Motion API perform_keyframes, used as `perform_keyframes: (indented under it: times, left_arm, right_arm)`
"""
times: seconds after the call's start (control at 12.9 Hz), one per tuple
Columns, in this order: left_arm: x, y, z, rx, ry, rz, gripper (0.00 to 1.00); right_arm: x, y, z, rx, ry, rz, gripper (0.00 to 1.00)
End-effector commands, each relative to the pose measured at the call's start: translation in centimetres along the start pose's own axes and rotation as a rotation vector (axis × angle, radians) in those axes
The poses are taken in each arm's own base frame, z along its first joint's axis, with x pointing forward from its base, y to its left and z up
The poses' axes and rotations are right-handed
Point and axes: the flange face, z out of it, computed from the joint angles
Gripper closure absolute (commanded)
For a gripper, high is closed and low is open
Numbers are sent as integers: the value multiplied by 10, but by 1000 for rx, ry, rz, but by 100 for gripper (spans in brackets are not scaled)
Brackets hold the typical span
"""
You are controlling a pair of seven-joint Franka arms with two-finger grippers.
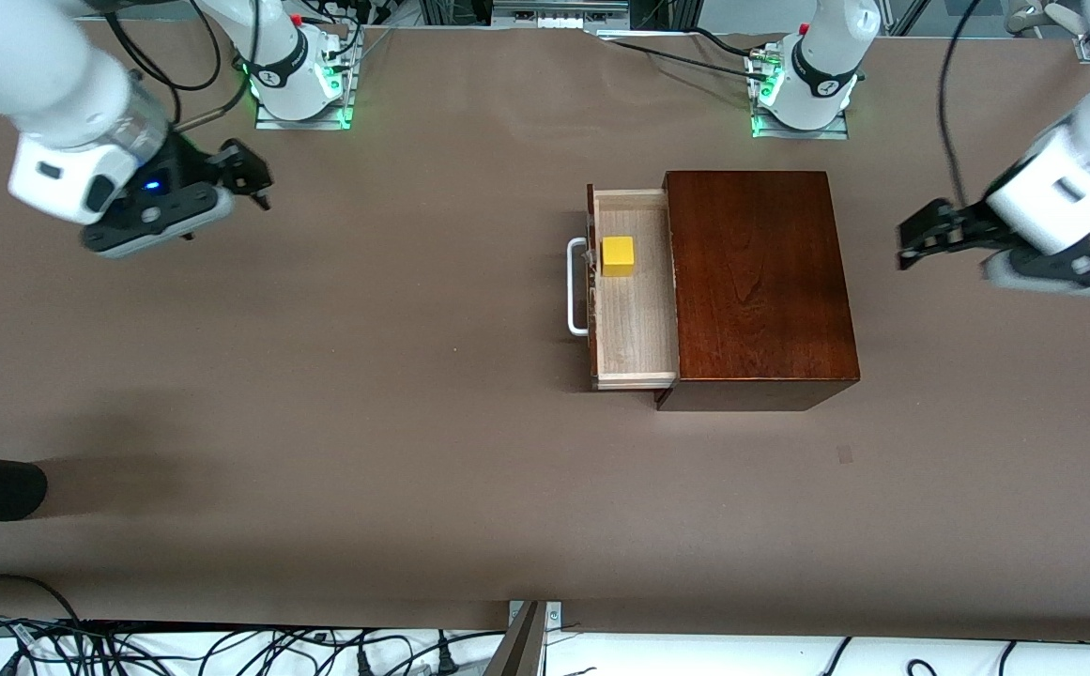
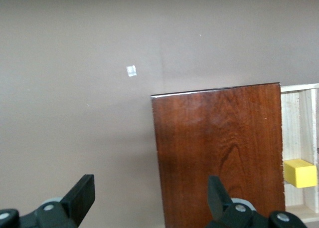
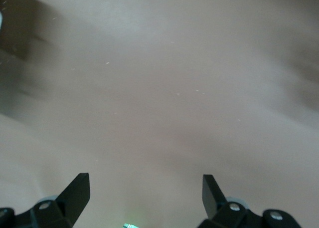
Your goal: Open drawer, take yellow block, close drawer
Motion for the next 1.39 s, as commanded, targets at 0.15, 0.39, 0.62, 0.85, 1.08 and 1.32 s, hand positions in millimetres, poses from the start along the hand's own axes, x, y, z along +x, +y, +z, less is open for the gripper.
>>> perform_keyframes:
  times: [0.15,0.39,0.62,0.85,1.08,1.32]
  left_arm:
    - [-36,-11,-3,81,32,69,0]
    - [-33,-24,2,80,-12,79,0]
    - [-29,-20,-3,81,-6,89,0]
    - [-29,-20,-4,81,-6,90,0]
    - [-29,-20,-3,80,-7,92,0]
    - [-29,-23,-2,80,-12,89,0]
  right_arm:
    - [15,-116,13,-8,-2,-266,0]
    - [31,-210,54,1,-39,-437,0]
    - [61,-286,95,9,11,-557,0]
    - [93,-333,132,-36,95,-796,0]
    - [104,-368,178,-44,94,-868,0]
    - [114,-404,221,-116,107,-948,0]
